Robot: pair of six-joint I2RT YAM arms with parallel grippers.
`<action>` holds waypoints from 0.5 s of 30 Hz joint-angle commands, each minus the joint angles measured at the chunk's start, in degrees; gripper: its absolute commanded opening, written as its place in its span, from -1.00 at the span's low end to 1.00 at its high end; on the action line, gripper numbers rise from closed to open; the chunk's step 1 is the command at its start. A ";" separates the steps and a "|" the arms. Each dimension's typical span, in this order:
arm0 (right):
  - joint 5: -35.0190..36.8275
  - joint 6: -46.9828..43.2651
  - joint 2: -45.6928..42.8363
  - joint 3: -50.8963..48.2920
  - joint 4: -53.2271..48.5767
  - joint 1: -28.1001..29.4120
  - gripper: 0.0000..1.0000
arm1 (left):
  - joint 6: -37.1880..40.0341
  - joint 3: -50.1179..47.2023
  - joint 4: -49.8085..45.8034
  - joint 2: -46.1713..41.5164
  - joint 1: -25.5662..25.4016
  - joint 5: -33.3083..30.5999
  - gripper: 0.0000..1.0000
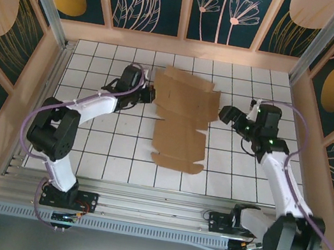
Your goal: Fold the paper box
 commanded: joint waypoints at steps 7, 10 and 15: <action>-7.54 -16.87 29.73 17.57 6.88 -1.72 0.96 | 14.93 -13.88 23.82 -4.68 -0.38 0.37 -1.00; -10.34 -15.82 34.77 19.63 7.29 -1.46 0.87 | 14.90 -13.78 26.06 -3.53 -0.14 1.28 -1.00; -11.52 -14.54 34.95 14.38 12.54 -0.52 0.62 | 14.04 -14.46 31.53 -2.23 -0.12 1.92 -1.00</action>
